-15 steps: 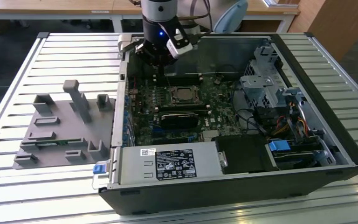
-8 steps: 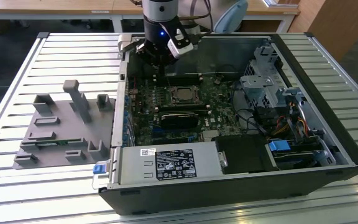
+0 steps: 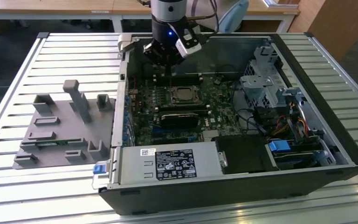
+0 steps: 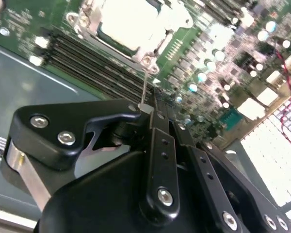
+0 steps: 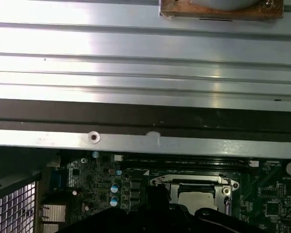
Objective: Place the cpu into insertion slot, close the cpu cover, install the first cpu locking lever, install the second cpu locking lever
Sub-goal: 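Install the first cpu locking lever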
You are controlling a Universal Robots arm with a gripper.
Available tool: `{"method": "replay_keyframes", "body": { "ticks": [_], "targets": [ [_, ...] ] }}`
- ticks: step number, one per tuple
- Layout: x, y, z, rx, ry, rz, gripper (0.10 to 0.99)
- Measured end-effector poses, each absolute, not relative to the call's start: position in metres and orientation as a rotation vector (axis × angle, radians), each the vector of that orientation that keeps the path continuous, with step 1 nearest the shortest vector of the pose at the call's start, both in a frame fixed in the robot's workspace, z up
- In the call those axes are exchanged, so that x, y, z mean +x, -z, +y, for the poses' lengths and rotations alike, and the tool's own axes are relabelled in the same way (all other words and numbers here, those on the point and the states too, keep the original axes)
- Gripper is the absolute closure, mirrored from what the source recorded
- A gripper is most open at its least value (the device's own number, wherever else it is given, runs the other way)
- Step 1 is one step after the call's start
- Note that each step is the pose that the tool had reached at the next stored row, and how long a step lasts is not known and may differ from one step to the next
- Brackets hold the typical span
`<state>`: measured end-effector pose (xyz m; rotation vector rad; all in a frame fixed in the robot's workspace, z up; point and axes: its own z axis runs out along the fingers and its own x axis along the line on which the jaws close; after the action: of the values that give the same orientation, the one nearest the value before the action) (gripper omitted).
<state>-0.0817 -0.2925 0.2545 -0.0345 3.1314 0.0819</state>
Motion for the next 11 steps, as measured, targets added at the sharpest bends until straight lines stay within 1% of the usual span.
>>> {"method": "replay_keyframes", "body": {
  "ticks": [11],
  "targets": [
    [-0.051, -0.252, -0.292, -0.034, -0.082, 3.132, 0.969]
  ]
}}
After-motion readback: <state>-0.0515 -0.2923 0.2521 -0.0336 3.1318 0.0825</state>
